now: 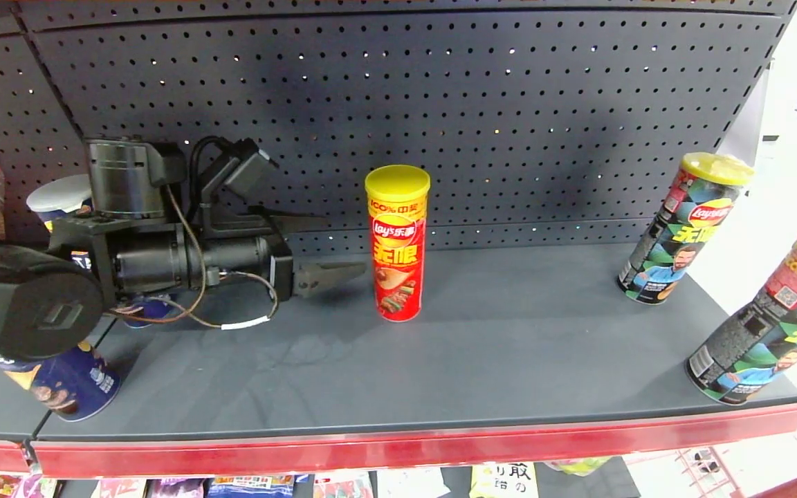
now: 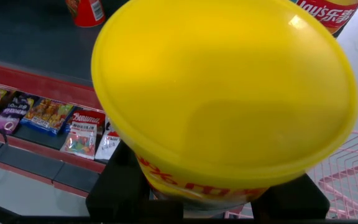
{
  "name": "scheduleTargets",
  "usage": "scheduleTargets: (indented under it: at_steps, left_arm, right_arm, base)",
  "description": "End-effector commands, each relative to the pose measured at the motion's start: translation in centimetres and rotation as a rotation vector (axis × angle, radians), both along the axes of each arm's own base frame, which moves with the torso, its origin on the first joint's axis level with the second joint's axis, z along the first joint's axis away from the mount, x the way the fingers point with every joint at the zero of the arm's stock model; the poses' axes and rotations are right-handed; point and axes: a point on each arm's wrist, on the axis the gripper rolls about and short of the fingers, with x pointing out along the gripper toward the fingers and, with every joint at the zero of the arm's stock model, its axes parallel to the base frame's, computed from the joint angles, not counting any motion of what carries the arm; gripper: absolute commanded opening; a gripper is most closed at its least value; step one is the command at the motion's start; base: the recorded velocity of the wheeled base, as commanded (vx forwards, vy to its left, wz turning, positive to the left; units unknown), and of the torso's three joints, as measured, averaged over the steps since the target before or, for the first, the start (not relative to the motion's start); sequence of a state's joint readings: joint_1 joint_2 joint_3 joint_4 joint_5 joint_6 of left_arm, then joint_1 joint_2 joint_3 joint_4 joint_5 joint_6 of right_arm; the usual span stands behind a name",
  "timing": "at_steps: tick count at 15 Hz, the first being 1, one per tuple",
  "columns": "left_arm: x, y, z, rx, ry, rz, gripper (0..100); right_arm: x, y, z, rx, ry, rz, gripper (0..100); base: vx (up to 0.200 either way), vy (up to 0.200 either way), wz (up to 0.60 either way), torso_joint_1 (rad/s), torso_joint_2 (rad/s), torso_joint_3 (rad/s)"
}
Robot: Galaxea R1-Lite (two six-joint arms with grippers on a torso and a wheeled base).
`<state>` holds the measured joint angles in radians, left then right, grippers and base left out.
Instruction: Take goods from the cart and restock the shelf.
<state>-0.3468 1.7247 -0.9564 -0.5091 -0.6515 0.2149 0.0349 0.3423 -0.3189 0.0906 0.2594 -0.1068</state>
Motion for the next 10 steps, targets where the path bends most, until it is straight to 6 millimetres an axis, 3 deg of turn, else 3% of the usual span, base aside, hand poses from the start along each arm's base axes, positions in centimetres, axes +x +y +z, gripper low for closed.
scheduleTargets:
  at_steps: [1, 10]
  left_arm:
    - [1.6, -1.3, -0.8, 0.004, 0.013, -0.023, 100]
    - [5.8, -3.4, -0.2, -0.027, -0.047, -0.065, 100]
  right_arm:
    - [0.0, 0.0, 0.0, 0.0, -0.002, 0.0, 0]
    - [-0.1, 0.0, 0.0, -0.001, -0.002, -0.003, 0]
  base:
    - [0.0, 0.0, 0.0, 0.0, 0.0, 0.0]
    - [0.0, 0.0, 0.0, 0.0, 0.0, 0.0]
